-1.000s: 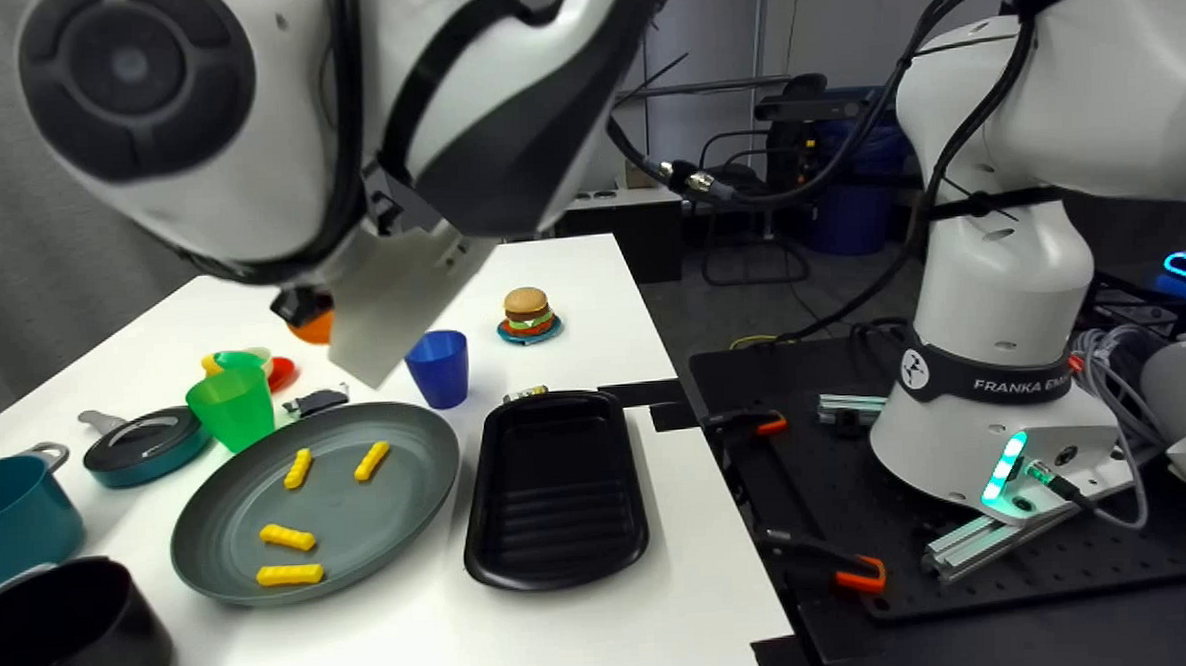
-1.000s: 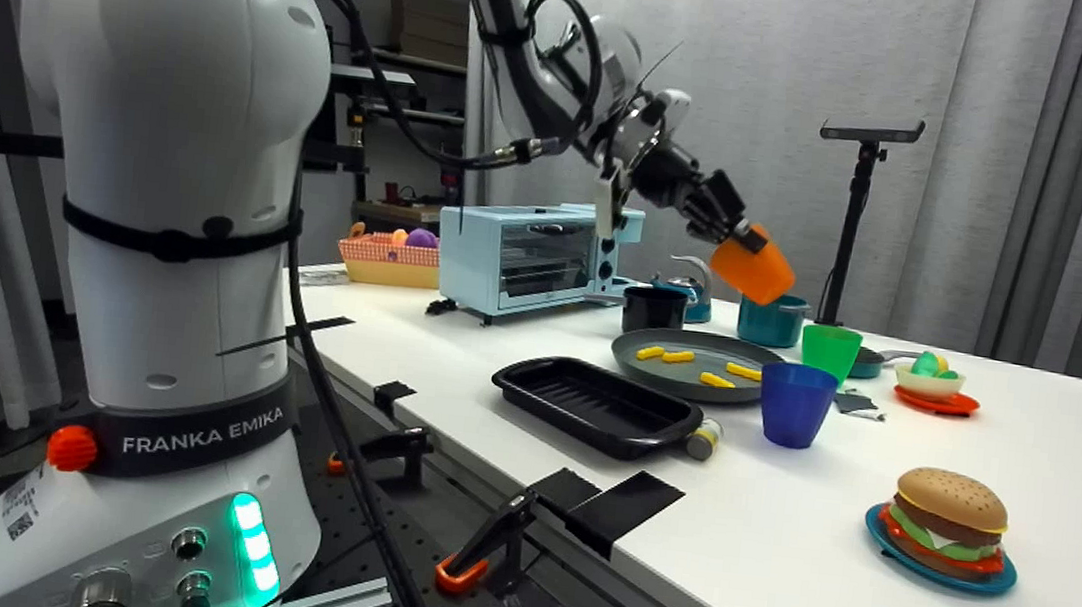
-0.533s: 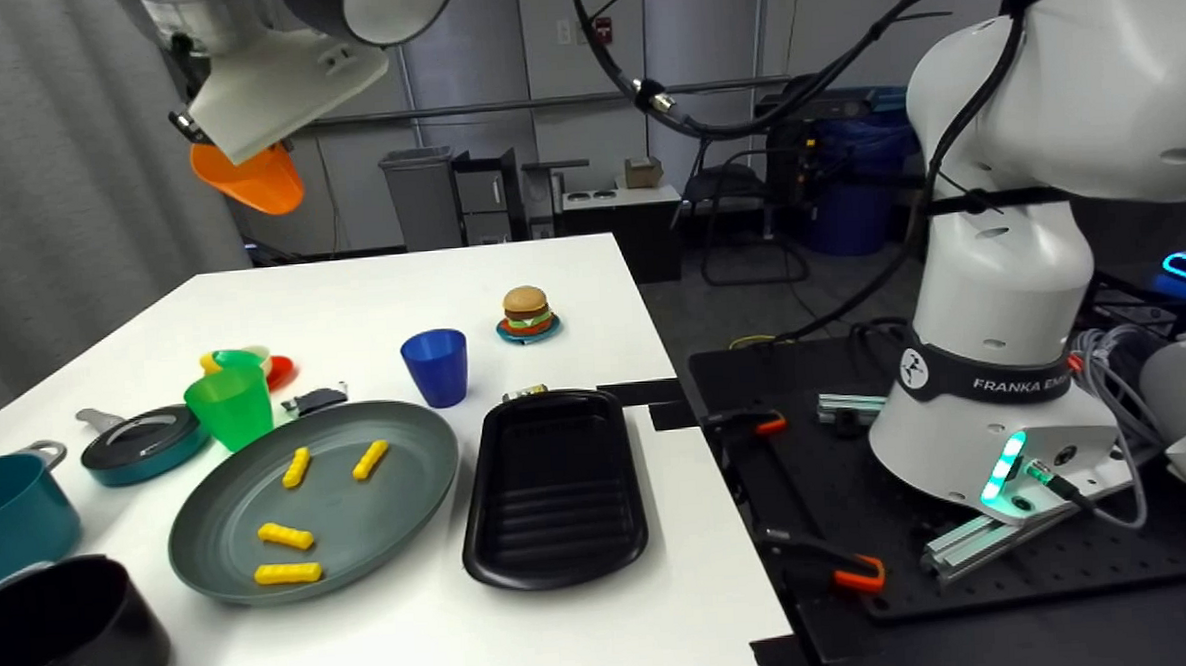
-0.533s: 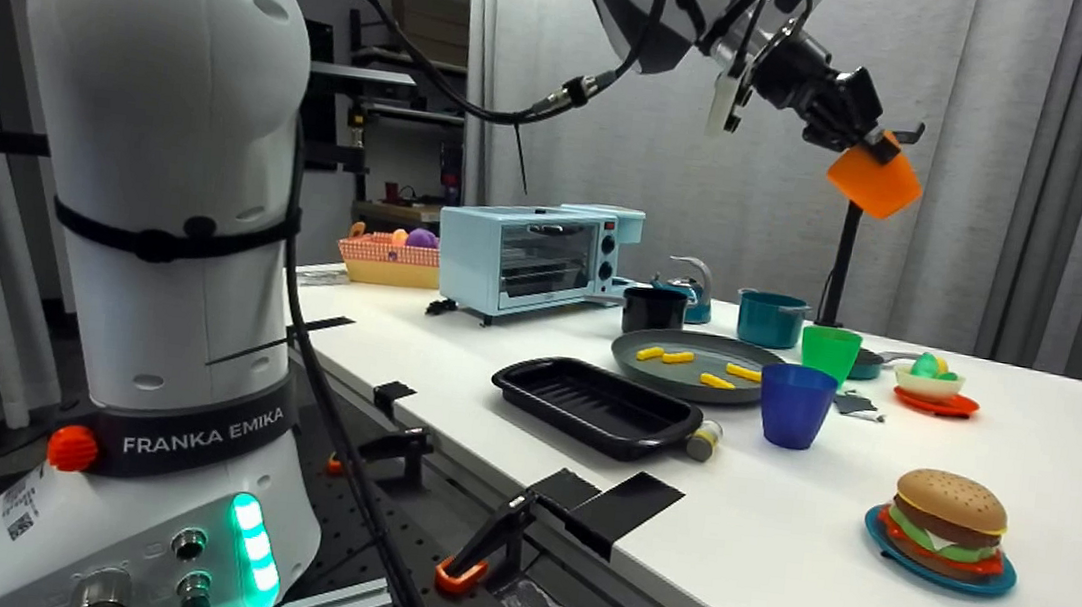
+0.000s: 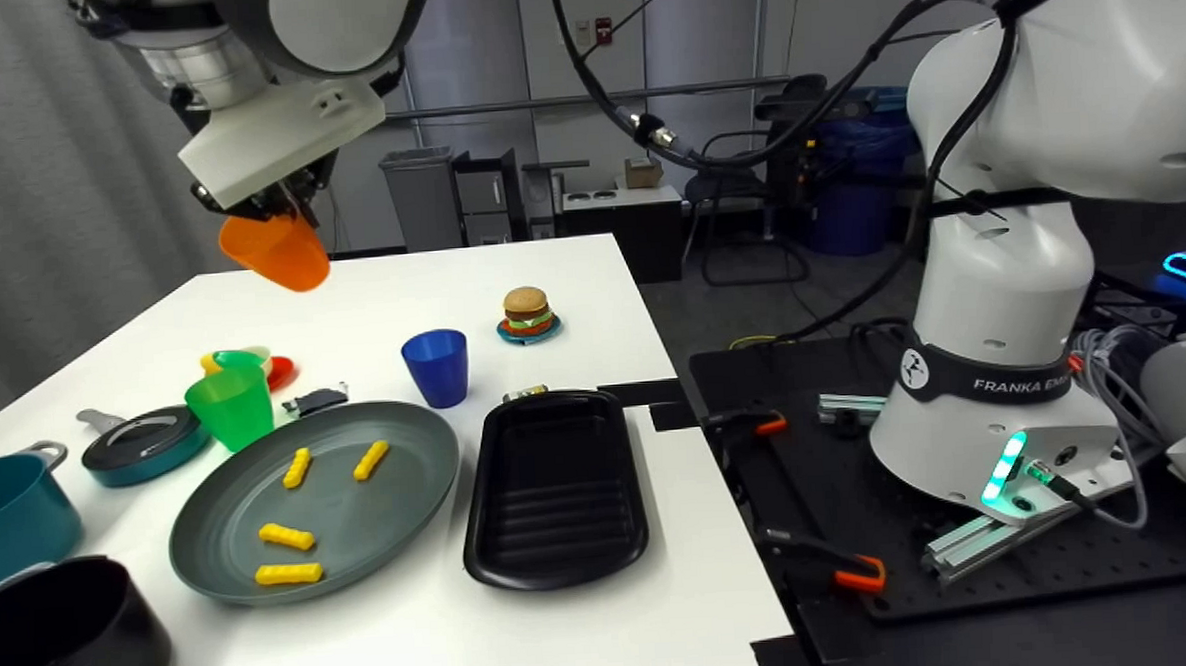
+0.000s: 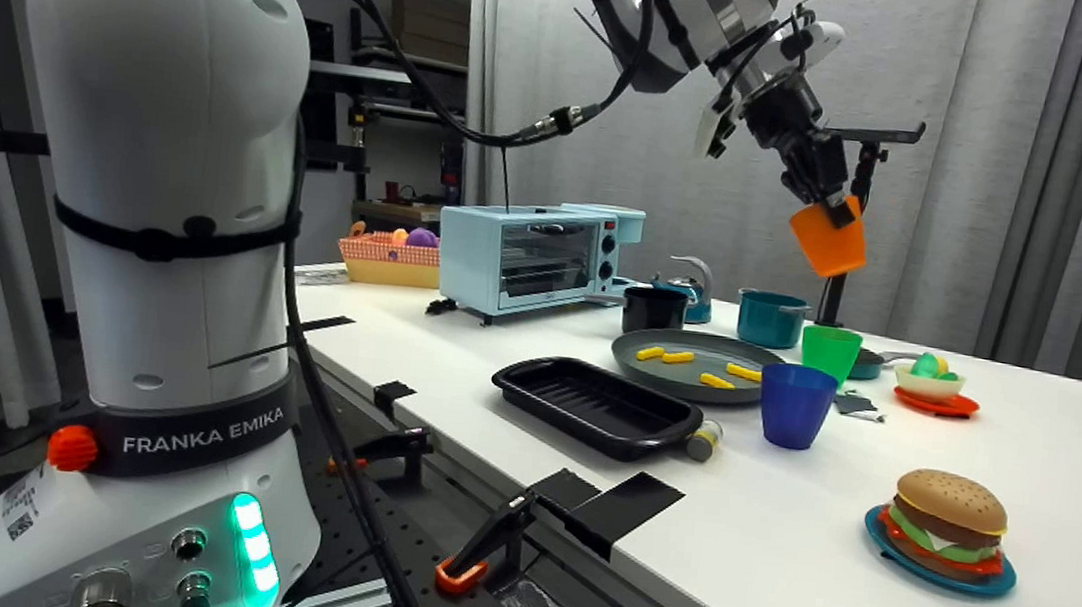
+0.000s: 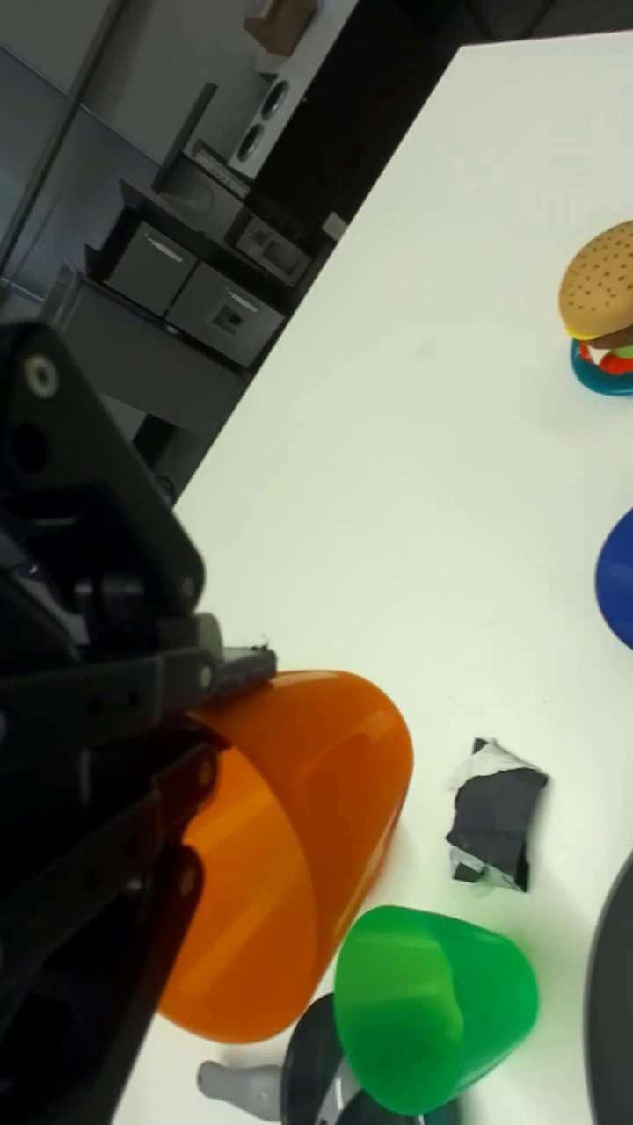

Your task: Move the objects from the orange cup to the gray plate

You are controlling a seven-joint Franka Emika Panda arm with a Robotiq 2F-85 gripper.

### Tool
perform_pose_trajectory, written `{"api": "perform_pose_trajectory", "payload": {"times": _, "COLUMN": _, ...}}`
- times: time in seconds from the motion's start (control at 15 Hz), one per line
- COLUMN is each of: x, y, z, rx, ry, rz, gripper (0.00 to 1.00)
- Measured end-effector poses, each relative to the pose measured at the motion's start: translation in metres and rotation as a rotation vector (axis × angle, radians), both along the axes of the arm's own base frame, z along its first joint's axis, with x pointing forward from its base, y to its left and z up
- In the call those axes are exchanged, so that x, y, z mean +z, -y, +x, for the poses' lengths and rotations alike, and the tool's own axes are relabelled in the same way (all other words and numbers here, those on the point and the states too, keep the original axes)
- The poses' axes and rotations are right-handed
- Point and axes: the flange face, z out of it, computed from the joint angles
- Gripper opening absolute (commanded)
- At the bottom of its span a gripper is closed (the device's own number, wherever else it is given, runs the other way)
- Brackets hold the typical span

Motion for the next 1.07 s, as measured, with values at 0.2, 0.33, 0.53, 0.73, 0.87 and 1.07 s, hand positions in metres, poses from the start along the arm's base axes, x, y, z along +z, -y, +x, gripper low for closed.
{"api": "perform_pose_trajectory", "payload": {"times": 0.2, "x": -0.030, "y": 0.008, "z": 0.000, "rx": -0.039, "ry": -0.046, "rz": 0.034, "gripper": 0.02}}
{"api": "perform_pose_trajectory", "payload": {"times": 0.33, "x": -0.045, "y": 0.019, "z": -0.001, "rx": -0.070, "ry": -0.068, "rz": 0.047, "gripper": 0.02}}
{"api": "perform_pose_trajectory", "payload": {"times": 0.53, "x": -0.064, "y": 0.038, "z": -0.005, "rx": -0.129, "ry": -0.091, "rz": 0.077, "gripper": 0.02}}
{"api": "perform_pose_trajectory", "payload": {"times": 0.73, "x": -0.084, "y": 0.051, "z": -0.006, "rx": -0.172, "ry": -0.098, "rz": 0.118, "gripper": 0.02}}
{"api": "perform_pose_trajectory", "payload": {"times": 0.87, "x": -0.099, "y": 0.055, "z": -0.007, "rx": -0.181, "ry": -0.090, "rz": 0.144, "gripper": 0.02}}
{"api": "perform_pose_trajectory", "payload": {"times": 1.07, "x": -0.121, "y": 0.060, "z": -0.007, "rx": -0.187, "ry": -0.078, "rz": 0.181, "gripper": 0.02}}
